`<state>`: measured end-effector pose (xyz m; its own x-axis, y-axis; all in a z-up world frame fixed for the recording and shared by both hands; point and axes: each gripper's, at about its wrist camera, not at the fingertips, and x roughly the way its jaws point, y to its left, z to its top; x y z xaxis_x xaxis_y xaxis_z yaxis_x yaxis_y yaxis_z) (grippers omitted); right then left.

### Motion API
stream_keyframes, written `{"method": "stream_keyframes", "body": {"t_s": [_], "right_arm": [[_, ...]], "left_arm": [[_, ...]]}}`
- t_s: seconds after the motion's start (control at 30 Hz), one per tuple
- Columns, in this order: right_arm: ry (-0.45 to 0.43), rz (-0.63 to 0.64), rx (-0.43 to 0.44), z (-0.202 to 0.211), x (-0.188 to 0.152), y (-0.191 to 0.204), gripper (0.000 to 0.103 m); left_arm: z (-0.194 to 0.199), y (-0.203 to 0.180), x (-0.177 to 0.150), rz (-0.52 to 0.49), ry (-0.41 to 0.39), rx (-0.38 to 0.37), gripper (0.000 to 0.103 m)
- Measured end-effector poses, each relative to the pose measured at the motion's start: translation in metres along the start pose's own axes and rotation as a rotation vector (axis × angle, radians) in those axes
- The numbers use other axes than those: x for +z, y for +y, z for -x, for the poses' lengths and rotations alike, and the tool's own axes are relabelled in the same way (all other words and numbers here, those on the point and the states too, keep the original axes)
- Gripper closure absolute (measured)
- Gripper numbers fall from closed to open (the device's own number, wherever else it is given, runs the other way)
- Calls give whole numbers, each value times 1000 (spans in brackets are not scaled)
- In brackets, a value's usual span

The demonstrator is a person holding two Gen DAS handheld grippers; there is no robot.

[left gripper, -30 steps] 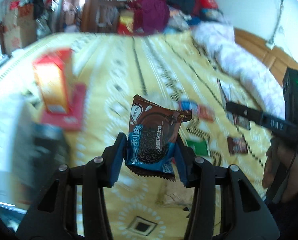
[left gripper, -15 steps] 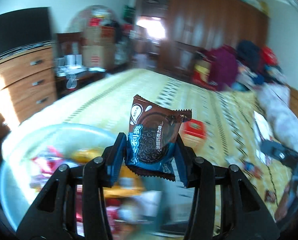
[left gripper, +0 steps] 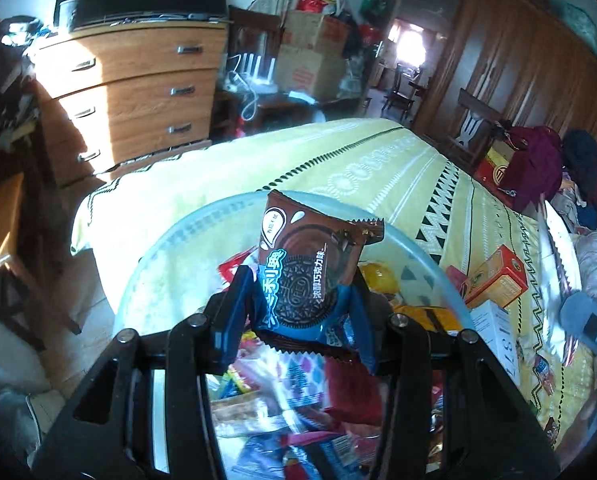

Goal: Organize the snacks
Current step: 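Carry both packets to the clear basin and open both grippers to drop them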

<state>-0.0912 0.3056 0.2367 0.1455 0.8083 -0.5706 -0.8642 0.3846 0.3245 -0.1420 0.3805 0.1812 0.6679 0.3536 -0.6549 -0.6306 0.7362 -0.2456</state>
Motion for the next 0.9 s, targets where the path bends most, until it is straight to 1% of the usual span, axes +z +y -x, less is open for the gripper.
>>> {"method": "stream_keyframes", "body": {"t_s": [0.13, 0.23, 0.5, 0.73, 0.8, 0.87, 0.9], "right_arm": [[29, 31, 24, -18, -6, 22, 21], [39, 39, 29, -29, -6, 26, 21], [32, 24, 26, -25, -9, 25, 21], [65, 36, 23, -31, -14, 32, 19], [79, 32, 18, -36, -15, 32, 18], [90, 27, 14, -40, -16, 30, 16], [94, 24, 13, -42, -17, 29, 15]], "left_arm": [[2, 9, 3, 8, -1, -2, 56], [4, 11, 5, -6, -2, -11, 56], [10, 8, 5, -50, -12, -8, 56], [8, 15, 2, -32, -5, 15, 54], [6, 18, 2, -25, 3, 23, 52], [6, 20, 2, -23, 6, 27, 46], [6, 20, 2, -24, 4, 27, 45]]}}
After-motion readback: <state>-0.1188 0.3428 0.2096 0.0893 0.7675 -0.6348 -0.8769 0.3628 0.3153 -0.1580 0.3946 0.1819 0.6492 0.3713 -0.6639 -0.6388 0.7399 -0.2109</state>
